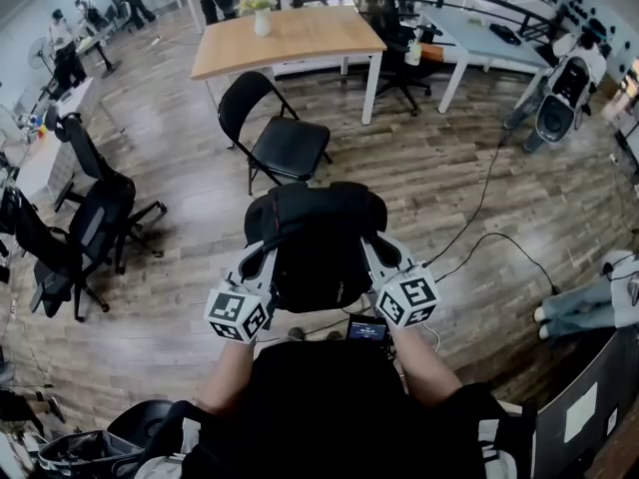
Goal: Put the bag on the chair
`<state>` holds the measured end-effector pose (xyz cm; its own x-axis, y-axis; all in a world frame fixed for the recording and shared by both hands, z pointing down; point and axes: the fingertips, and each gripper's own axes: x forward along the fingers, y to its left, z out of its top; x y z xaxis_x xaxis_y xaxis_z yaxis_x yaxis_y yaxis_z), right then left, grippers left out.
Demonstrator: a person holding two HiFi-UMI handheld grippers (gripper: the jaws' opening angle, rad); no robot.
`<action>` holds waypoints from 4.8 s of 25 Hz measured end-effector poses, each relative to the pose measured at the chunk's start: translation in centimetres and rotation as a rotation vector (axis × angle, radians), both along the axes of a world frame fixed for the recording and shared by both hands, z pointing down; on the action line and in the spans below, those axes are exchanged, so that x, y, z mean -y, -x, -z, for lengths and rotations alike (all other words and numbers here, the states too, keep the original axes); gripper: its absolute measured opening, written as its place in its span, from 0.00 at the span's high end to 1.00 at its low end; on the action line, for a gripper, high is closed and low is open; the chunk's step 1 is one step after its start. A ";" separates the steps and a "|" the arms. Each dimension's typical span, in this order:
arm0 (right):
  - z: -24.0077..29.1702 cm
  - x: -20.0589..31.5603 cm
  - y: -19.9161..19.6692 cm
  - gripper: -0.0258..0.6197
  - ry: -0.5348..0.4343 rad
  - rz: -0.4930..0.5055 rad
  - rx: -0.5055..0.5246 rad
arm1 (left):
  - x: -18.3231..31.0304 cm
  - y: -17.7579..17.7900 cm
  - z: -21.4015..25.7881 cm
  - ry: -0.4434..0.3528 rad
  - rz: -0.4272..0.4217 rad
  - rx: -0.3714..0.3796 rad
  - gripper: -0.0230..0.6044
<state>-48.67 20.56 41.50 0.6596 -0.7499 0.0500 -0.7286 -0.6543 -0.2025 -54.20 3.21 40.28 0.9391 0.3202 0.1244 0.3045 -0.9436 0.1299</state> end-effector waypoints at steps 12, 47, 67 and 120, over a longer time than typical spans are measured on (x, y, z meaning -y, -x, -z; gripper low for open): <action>-1.0 -3.4 -1.5 0.91 -0.009 -0.021 0.019 | -3.3 -1.6 -1.1 0.015 -0.033 0.029 0.93; -1.8 -4.3 -28.6 0.91 0.015 -0.190 0.059 | -3.4 -31.6 -2.1 0.059 -0.209 0.007 0.93; -3.3 -6.9 -48.3 0.91 -0.036 -0.108 0.071 | -6.1 -50.9 -3.3 0.028 -0.167 0.046 0.93; -4.1 13.4 -87.8 0.91 -0.003 0.555 0.092 | 8.8 -80.2 -4.4 0.082 0.429 0.043 0.93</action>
